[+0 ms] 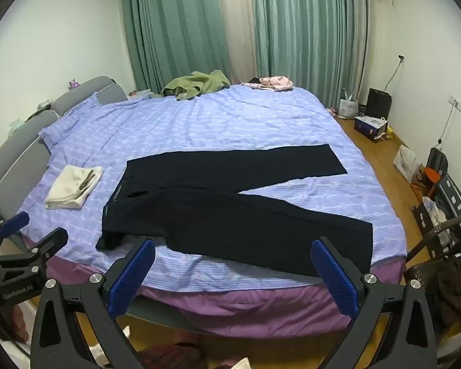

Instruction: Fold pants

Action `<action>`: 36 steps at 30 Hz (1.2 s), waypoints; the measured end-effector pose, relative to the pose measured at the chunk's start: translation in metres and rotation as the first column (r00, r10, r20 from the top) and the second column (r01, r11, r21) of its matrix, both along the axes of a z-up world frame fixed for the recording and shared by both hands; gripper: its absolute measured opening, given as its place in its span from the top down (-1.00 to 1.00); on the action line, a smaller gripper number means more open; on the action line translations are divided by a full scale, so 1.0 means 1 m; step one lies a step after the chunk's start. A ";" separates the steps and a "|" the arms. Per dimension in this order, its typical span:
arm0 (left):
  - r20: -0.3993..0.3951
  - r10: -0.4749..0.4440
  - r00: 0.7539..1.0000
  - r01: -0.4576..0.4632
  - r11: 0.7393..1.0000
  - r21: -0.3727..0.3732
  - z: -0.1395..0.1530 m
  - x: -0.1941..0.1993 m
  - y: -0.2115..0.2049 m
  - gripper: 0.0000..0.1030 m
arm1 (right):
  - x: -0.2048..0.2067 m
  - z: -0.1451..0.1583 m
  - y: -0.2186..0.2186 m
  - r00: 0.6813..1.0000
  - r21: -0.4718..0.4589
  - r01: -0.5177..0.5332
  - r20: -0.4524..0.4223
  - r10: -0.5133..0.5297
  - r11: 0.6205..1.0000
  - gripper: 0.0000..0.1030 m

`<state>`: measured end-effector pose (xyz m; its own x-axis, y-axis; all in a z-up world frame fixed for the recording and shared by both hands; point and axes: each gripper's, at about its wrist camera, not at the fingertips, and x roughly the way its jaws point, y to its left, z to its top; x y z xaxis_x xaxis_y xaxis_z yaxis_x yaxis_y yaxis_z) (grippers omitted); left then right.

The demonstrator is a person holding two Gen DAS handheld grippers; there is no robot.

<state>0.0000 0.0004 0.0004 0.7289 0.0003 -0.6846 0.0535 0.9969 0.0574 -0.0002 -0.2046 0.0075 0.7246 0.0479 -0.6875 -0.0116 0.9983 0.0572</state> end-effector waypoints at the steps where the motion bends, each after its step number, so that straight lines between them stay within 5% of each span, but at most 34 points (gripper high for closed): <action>1: 0.001 0.001 1.000 -0.001 1.000 -0.001 0.000 0.000 0.000 -1.00 | 0.000 0.000 0.000 1.000 -0.002 0.000 0.001 0.000 1.000 -0.99; 36: 0.059 0.017 0.998 -0.016 1.000 -0.018 0.017 0.001 0.004 -1.00 | -0.003 -0.001 0.002 0.999 -0.014 -0.017 0.029 0.017 1.000 -0.99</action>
<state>0.0007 0.0046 0.0173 0.7679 0.0008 -0.6405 0.0341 0.9985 0.0421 -0.0029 -0.2030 0.0061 0.7436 0.0514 -0.6667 -0.0302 0.9986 0.0434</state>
